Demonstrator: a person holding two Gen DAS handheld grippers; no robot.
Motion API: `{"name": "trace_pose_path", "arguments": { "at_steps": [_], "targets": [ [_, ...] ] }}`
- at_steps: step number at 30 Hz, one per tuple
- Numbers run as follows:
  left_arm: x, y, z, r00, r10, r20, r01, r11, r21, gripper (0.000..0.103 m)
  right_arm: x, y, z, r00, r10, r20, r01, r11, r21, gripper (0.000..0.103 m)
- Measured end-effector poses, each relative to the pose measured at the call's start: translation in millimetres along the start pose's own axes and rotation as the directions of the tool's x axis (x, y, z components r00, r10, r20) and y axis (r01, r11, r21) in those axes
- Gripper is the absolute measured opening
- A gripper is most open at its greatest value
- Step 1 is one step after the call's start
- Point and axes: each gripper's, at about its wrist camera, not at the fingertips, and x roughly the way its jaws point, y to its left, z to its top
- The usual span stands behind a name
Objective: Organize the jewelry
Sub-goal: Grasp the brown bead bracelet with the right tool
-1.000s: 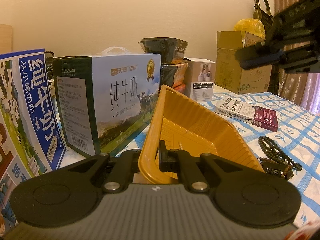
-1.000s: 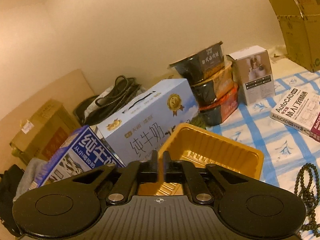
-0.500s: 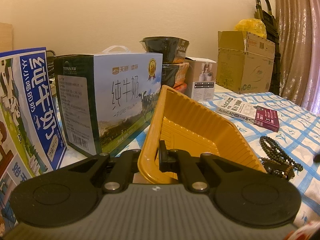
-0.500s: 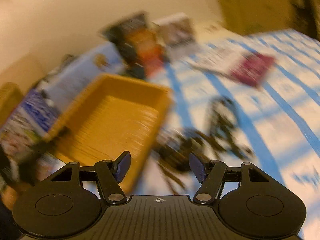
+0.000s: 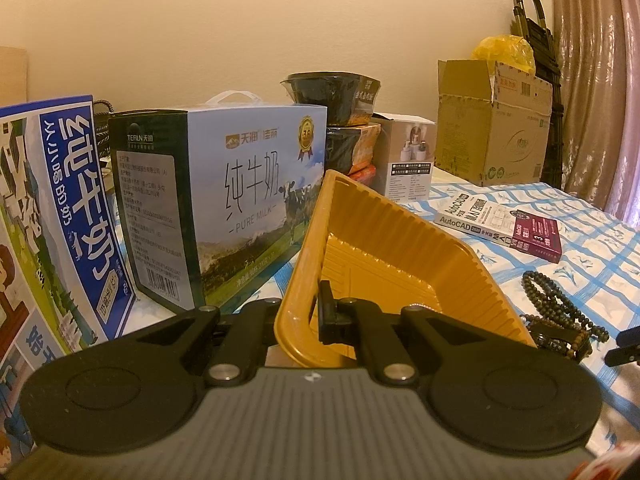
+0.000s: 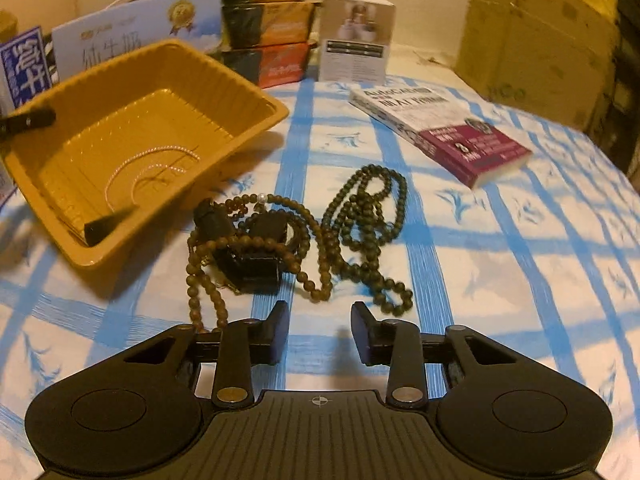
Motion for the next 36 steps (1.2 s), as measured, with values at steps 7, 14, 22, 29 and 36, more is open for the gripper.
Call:
{"name": "trace_pose_path", "arguments": {
  "at_steps": [7,14,22,29,36],
  "targets": [
    [-0.3,-0.1,0.3,1.000,-0.002,0.001,0.002,1.000,0.003,0.006,18.7,3.4,5.8,1.000,-0.018,0.001,0.018,0.997,-0.077,0.034],
    [0.3,0.0,1.1,1.000,-0.001,0.000,0.001,1.000,0.002,0.006,32.8,7.9,6.8,0.999,-0.033,0.021,0.036,0.984,-0.174,0.033],
    [0.3,-0.3,1.0,1.000,-0.001,0.000,0.001,1.000,0.002,0.006,39.9,13.0,6.0,0.997,-0.033,0.074,0.052,0.960,-0.276,0.007],
    [0.4,-1.2,1.6,1.000,-0.002,0.001,0.002,1.000,0.003,0.006,25.1,7.4,24.2,0.988,-0.039,0.150,0.074,0.969,-0.235,0.007],
    [-0.2,-1.3,2.2,1.000,-0.002,0.000,0.002,1.000,0.001,0.006,14.9,7.6,52.6,0.975,-0.025,0.219,0.071,0.977,-0.203,0.007]
  ]
}}
